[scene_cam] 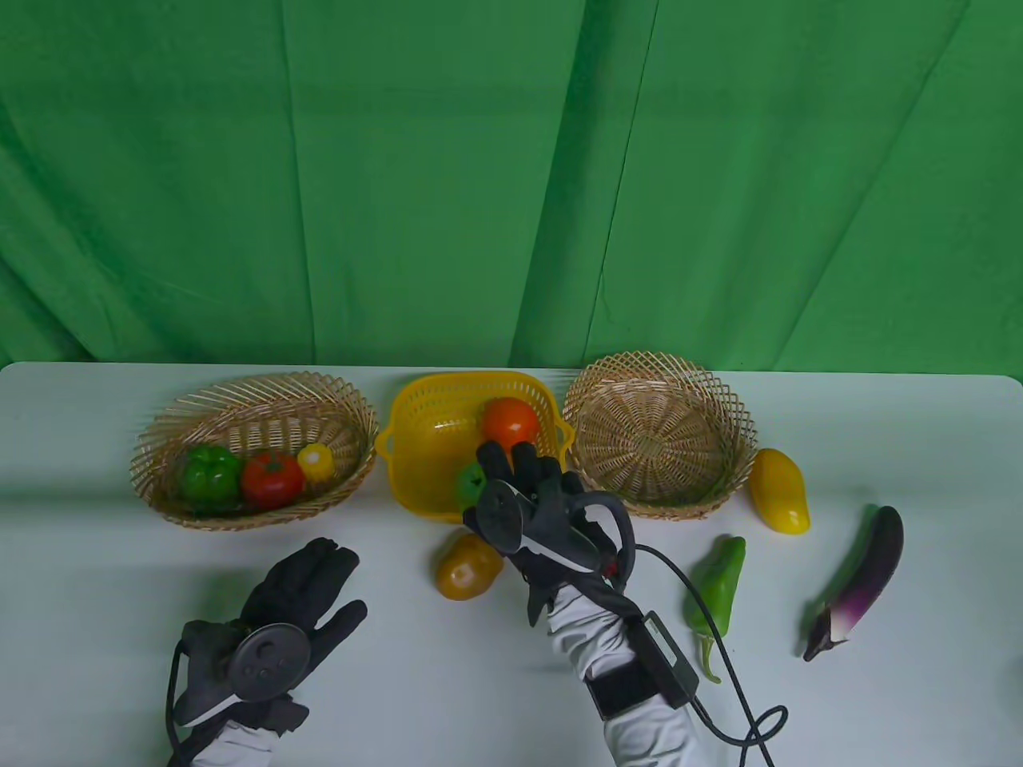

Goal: Place 10 objects into 3 containers, with green background

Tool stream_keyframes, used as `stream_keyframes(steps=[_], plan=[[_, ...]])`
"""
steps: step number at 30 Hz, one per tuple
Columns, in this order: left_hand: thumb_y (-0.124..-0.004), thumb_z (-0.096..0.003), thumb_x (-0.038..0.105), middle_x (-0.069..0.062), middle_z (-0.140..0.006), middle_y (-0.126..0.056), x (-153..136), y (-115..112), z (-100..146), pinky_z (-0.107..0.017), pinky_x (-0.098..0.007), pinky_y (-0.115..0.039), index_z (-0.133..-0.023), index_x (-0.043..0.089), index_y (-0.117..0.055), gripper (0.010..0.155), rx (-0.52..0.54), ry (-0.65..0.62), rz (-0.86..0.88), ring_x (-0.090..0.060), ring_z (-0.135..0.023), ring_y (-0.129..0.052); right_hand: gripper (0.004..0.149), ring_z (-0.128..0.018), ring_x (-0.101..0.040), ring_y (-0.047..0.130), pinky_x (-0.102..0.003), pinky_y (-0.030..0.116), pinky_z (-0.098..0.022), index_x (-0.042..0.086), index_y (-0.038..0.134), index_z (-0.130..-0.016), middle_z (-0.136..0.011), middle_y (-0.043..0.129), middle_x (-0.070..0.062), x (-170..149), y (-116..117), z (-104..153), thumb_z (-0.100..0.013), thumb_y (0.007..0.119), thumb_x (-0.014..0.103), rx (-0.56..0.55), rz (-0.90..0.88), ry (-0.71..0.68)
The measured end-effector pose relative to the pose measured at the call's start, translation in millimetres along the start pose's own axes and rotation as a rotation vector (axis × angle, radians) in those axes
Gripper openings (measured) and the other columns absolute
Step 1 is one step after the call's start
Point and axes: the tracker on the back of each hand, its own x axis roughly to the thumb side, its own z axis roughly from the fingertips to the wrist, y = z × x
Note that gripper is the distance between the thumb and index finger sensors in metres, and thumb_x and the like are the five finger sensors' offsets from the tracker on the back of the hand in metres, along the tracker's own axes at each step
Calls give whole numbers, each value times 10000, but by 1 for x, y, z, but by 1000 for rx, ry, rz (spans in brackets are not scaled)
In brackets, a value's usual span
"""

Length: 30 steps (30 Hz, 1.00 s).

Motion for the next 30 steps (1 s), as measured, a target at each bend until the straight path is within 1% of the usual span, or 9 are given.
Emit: stream_keyframes(steps=[3, 6, 8, 9, 12, 16, 19, 23, 30], plan=[[-602, -557, 620, -140, -1151, -684, -1, 1, 0, -634, -556, -751, -1137, 299, -585, 664, 4, 3, 0, -387, -985, -822, 774, -1015, -500, 623, -617, 578, -740, 318, 266, -1185, -1228, 458, -229, 3, 6, 18, -550, 564, 645, -2, -27, -18], [-601, -557, 621, -137, -1151, -683, -1, 2, 1, -634, -555, -751, -1137, 298, -586, 664, 8, 4, 2, -389, -984, -823, 769, -1001, -530, 631, -624, 593, -726, 346, 240, -1182, -1227, 440, -263, 5, 17, 33, -552, 559, 652, 37, -61, -10], [-601, -558, 621, -137, -1151, -684, -1, 1, 1, -634, -555, -752, -1137, 299, -586, 663, 6, 4, 2, -387, -985, -821, 773, -993, -552, 631, -634, 599, -717, 362, 206, -1176, -1223, 418, -300, 6, 24, 38, -553, 556, 656, 99, -83, -5], [-601, -557, 621, -141, -1151, -682, -1, 1, 1, -634, -555, -751, -1137, 299, -586, 663, 3, 3, 2, -386, -986, -822, 771, -997, -563, 614, -639, 592, -720, 374, 183, -1171, -1224, 389, -311, 9, 32, 41, -556, 552, 657, 162, -104, -2], [-601, -557, 621, -140, -1151, -684, 0, 1, 1, -635, -555, -751, -1137, 298, -587, 664, -2, 0, 0, -389, -984, -823, 769, -995, -586, 598, -650, 589, -717, 375, 177, -1168, -1221, 354, -332, 15, 47, 44, -558, 554, 653, 250, -123, -6], [-601, -558, 621, -141, -1150, -685, 1, 1, 1, -634, -556, -751, -1137, 297, -587, 664, 0, -5, 2, -389, -984, -823, 769, -986, -599, 601, -654, 601, -708, 380, 173, -1162, -1214, 327, -348, 27, 67, 41, -556, 562, 650, 295, -84, 2], [-601, -557, 621, -140, -1150, -685, 1, 1, 1, -634, -556, -751, -1137, 298, -588, 664, 3, -8, 6, -389, -984, -824, 779, -973, -616, 604, -661, 609, -699, 386, 142, -1152, -1206, 291, -367, 35, 75, 37, -555, 567, 651, 332, -77, 14], [-602, -558, 620, -142, -1150, -686, 2, 1, 1, -633, -557, -751, -1137, 298, -589, 662, 5, -11, 7, -391, -984, -823, 826, -949, -630, 632, -668, 637, -681, 400, 61, -1125, -1193, 260, -393, 42, 81, 29, -542, 580, 670, 329, -68, 34], [-601, -557, 621, -142, -1151, -685, 2, 1, 1, -633, -557, -751, -1136, 298, -592, 663, 2, -8, 7, -391, -985, -823, 845, -912, -636, 680, -663, 682, -655, 418, 89, -1124, -1174, 274, -422, 53, 94, 14, -520, 616, 686, 370, 6, 91]])
